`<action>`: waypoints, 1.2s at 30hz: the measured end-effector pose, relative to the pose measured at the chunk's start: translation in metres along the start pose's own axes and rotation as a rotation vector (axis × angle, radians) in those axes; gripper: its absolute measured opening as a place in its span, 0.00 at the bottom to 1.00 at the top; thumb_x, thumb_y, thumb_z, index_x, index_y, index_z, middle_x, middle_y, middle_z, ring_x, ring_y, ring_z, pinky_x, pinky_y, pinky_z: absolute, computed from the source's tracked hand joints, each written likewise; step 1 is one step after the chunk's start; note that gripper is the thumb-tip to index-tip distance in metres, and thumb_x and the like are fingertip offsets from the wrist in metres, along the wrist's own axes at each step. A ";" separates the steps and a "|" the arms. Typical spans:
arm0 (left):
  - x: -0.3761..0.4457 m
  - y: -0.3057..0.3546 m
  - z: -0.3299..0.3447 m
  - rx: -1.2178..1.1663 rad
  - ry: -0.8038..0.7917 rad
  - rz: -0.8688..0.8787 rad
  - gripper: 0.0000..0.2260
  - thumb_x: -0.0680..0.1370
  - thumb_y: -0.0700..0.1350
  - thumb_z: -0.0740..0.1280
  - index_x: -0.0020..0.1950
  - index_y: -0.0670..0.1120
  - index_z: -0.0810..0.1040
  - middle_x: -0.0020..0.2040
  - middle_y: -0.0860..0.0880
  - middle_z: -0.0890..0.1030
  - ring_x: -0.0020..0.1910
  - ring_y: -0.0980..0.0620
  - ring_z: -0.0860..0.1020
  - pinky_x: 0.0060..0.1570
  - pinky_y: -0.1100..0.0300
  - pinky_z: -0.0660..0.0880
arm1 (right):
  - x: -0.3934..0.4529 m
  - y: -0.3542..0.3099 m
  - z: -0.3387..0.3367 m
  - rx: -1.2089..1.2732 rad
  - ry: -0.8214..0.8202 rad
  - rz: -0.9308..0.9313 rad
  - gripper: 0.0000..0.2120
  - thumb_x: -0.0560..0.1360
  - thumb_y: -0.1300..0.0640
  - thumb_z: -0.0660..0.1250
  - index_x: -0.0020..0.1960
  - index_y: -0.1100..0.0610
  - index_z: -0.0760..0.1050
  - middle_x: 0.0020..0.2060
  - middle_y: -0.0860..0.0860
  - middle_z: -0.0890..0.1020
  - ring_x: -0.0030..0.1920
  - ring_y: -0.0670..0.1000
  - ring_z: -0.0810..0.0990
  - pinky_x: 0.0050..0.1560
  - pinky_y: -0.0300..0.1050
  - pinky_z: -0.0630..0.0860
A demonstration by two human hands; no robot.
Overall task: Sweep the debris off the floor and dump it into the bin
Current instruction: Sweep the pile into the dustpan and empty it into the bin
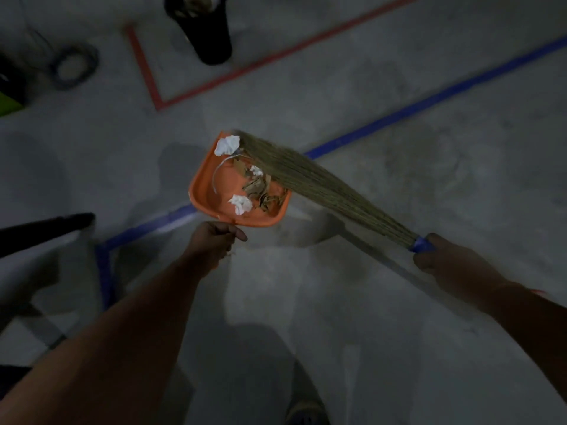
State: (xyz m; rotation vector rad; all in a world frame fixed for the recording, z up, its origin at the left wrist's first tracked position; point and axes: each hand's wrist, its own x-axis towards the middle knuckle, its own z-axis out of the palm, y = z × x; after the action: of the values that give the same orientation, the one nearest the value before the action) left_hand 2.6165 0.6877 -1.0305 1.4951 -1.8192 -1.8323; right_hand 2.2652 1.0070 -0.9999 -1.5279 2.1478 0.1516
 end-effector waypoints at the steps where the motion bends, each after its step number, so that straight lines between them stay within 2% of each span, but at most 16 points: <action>1: 0.009 0.017 -0.012 -0.010 0.017 0.016 0.13 0.70 0.35 0.63 0.36 0.46 0.86 0.28 0.45 0.69 0.23 0.53 0.63 0.24 0.65 0.59 | 0.015 -0.005 -0.016 0.000 0.019 -0.001 0.17 0.70 0.62 0.63 0.32 0.42 0.64 0.43 0.47 0.66 0.34 0.45 0.71 0.38 0.37 0.71; 3: 0.027 0.048 -0.035 -0.003 0.050 0.028 0.15 0.71 0.34 0.62 0.35 0.46 0.86 0.24 0.47 0.68 0.22 0.54 0.63 0.24 0.66 0.57 | 0.048 -0.015 -0.049 0.005 0.034 -0.019 0.18 0.70 0.62 0.64 0.33 0.41 0.65 0.42 0.46 0.65 0.33 0.42 0.68 0.35 0.33 0.64; 6: 0.062 0.094 -0.068 0.006 0.080 0.030 0.17 0.74 0.29 0.59 0.37 0.43 0.85 0.22 0.47 0.67 0.19 0.55 0.62 0.21 0.69 0.57 | 0.101 -0.023 -0.095 -0.012 0.034 -0.051 0.20 0.69 0.62 0.64 0.33 0.38 0.65 0.42 0.46 0.65 0.31 0.43 0.67 0.34 0.34 0.60; 9: 0.111 0.142 -0.100 0.027 0.122 0.036 0.13 0.67 0.37 0.62 0.36 0.46 0.86 0.24 0.47 0.70 0.21 0.53 0.65 0.22 0.68 0.60 | 0.165 -0.021 -0.146 -0.022 0.051 -0.065 0.19 0.69 0.62 0.64 0.32 0.41 0.64 0.43 0.47 0.65 0.31 0.40 0.65 0.33 0.30 0.57; 12: 0.169 0.194 -0.129 0.013 0.159 0.029 0.13 0.65 0.38 0.61 0.35 0.47 0.86 0.23 0.49 0.70 0.22 0.55 0.65 0.24 0.67 0.60 | 0.241 -0.017 -0.199 -0.041 0.063 -0.081 0.17 0.71 0.62 0.63 0.32 0.42 0.64 0.46 0.49 0.68 0.33 0.43 0.69 0.33 0.30 0.58; 14: 0.210 0.227 -0.147 0.002 0.172 0.032 0.14 0.69 0.34 0.62 0.34 0.46 0.86 0.23 0.50 0.69 0.21 0.55 0.65 0.24 0.67 0.60 | 0.289 -0.015 -0.232 -0.057 0.048 -0.087 0.18 0.73 0.61 0.63 0.34 0.40 0.67 0.49 0.51 0.71 0.38 0.50 0.74 0.37 0.36 0.64; 15: 0.232 0.242 -0.155 0.000 0.176 0.035 0.15 0.71 0.32 0.61 0.35 0.46 0.85 0.23 0.50 0.69 0.21 0.56 0.64 0.23 0.67 0.60 | 0.313 -0.014 -0.249 -0.048 0.054 -0.091 0.19 0.72 0.62 0.63 0.33 0.40 0.65 0.49 0.51 0.71 0.37 0.51 0.74 0.37 0.39 0.65; 17: 0.274 0.275 -0.171 -0.003 0.190 0.042 0.16 0.73 0.30 0.60 0.37 0.44 0.84 0.22 0.51 0.69 0.21 0.56 0.64 0.23 0.68 0.59 | 0.361 -0.014 -0.287 -0.020 0.079 -0.106 0.20 0.68 0.65 0.64 0.30 0.43 0.62 0.45 0.49 0.67 0.32 0.44 0.68 0.32 0.35 0.61; 18: 0.294 0.289 -0.179 0.000 0.202 0.047 0.16 0.74 0.29 0.60 0.38 0.43 0.84 0.22 0.51 0.69 0.21 0.56 0.63 0.23 0.68 0.58 | 0.383 -0.016 -0.305 -0.030 0.071 -0.114 0.20 0.67 0.66 0.64 0.30 0.43 0.63 0.43 0.48 0.65 0.31 0.42 0.66 0.31 0.32 0.57; 20: 0.335 0.317 -0.199 -0.006 0.214 0.061 0.15 0.72 0.29 0.60 0.37 0.43 0.84 0.23 0.51 0.70 0.21 0.56 0.64 0.23 0.68 0.59 | 0.431 -0.017 -0.335 -0.051 0.055 -0.147 0.20 0.66 0.65 0.64 0.33 0.39 0.66 0.41 0.48 0.64 0.30 0.44 0.66 0.31 0.31 0.54; 22: 0.375 0.345 -0.219 0.006 0.230 0.074 0.15 0.70 0.29 0.60 0.36 0.44 0.83 0.23 0.51 0.71 0.20 0.56 0.65 0.22 0.68 0.60 | 0.482 -0.021 -0.365 -0.052 0.077 -0.156 0.21 0.67 0.64 0.65 0.34 0.37 0.66 0.41 0.48 0.64 0.31 0.49 0.68 0.31 0.32 0.54; 25: 0.446 0.374 -0.251 0.105 0.291 0.039 0.18 0.72 0.27 0.59 0.36 0.45 0.84 0.22 0.53 0.73 0.21 0.55 0.65 0.21 0.68 0.60 | 0.557 -0.022 -0.399 -0.048 0.101 -0.160 0.20 0.70 0.63 0.64 0.31 0.41 0.63 0.43 0.48 0.65 0.33 0.50 0.69 0.33 0.35 0.59; 27: 0.495 0.388 -0.276 0.130 0.329 0.038 0.19 0.71 0.29 0.61 0.33 0.48 0.85 0.24 0.52 0.76 0.25 0.52 0.68 0.25 0.65 0.64 | 0.605 -0.022 -0.417 -0.054 0.106 -0.138 0.18 0.71 0.62 0.63 0.32 0.41 0.63 0.43 0.47 0.65 0.34 0.49 0.70 0.36 0.39 0.63; 30: 0.559 0.393 -0.307 0.243 0.392 0.010 0.17 0.70 0.35 0.63 0.33 0.53 0.86 0.33 0.47 0.83 0.30 0.49 0.73 0.36 0.58 0.70 | 0.669 -0.021 -0.433 -0.057 0.077 -0.116 0.16 0.72 0.60 0.62 0.33 0.41 0.64 0.47 0.45 0.65 0.38 0.50 0.71 0.40 0.41 0.67; 33: 0.603 0.401 -0.322 0.408 0.450 -0.034 0.18 0.74 0.35 0.62 0.34 0.51 0.85 0.33 0.57 0.82 0.32 0.54 0.76 0.34 0.60 0.71 | 0.715 -0.020 -0.437 -0.062 0.063 -0.072 0.19 0.72 0.63 0.63 0.33 0.42 0.62 0.46 0.49 0.67 0.38 0.52 0.74 0.41 0.43 0.72; 36: 0.634 0.406 -0.332 0.554 0.457 -0.081 0.19 0.75 0.35 0.60 0.33 0.54 0.84 0.36 0.55 0.83 0.32 0.55 0.79 0.33 0.62 0.72 | 0.747 -0.014 -0.434 -0.030 0.053 -0.055 0.21 0.70 0.66 0.65 0.32 0.43 0.61 0.43 0.50 0.67 0.34 0.52 0.73 0.36 0.42 0.69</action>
State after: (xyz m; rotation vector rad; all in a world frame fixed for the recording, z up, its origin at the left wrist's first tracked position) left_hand 2.3344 -0.0807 -0.9445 1.9784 -2.1225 -0.9125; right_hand 1.9497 0.2039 -0.9583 -1.6226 2.1511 0.1263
